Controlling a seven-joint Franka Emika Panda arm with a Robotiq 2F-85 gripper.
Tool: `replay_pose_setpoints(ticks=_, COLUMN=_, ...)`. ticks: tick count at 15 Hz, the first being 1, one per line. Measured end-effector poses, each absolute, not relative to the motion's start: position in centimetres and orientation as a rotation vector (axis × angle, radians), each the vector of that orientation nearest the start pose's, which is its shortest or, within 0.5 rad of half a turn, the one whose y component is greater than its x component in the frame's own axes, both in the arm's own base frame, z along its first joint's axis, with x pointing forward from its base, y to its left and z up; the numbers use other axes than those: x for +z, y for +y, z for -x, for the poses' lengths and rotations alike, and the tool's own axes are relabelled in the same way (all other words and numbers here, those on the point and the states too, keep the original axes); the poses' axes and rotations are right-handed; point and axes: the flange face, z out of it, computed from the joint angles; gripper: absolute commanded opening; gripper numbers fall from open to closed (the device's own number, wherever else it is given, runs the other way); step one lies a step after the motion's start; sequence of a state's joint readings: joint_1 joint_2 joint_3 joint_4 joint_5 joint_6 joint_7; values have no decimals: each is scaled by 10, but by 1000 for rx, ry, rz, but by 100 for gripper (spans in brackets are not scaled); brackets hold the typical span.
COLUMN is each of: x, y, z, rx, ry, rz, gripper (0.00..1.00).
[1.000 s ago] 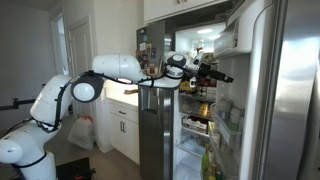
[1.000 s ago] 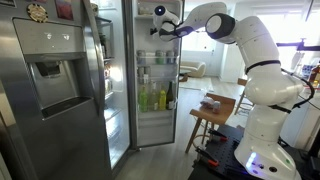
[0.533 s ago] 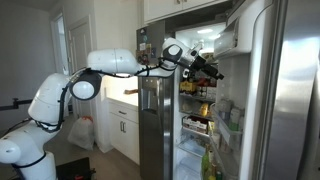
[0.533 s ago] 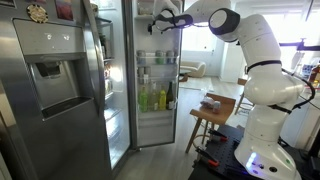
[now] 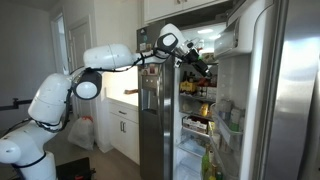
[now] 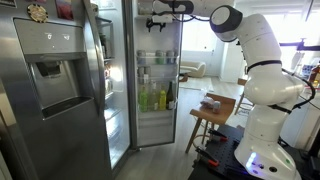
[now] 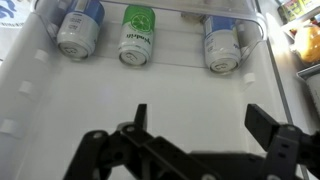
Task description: Slide the can in the fridge from left to right
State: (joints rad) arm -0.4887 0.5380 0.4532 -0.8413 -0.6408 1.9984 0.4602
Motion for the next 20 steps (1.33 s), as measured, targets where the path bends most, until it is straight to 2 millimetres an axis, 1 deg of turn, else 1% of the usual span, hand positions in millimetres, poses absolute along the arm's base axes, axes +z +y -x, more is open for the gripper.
replay_pose_setpoints(ticks=2, x=713, y=-191, z=-690, rx=-1181, ry=886, rz=3099, gripper=100)
replay_pose_setpoints(ticks=3, x=713, y=-193, z=-690, rx=-1181, ry=889, rz=3096, gripper=100)
replay_pose_setpoints(ticks=7, x=708, y=-196, z=-693, rx=-1172, ry=892, rz=3094, gripper=100)
replay_pose_setpoints(ticks=17, x=709, y=-195, z=-693, rx=-1173, ry=891, rz=3092, gripper=100)
replay_pose_setpoints(ticks=19, x=708, y=-187, z=-696, rx=-1177, ry=867, rz=3091, gripper=100)
replay_pose_setpoints(ticks=20, x=707, y=-178, z=-699, rx=-1180, ry=842, rz=3089, gripper=100)
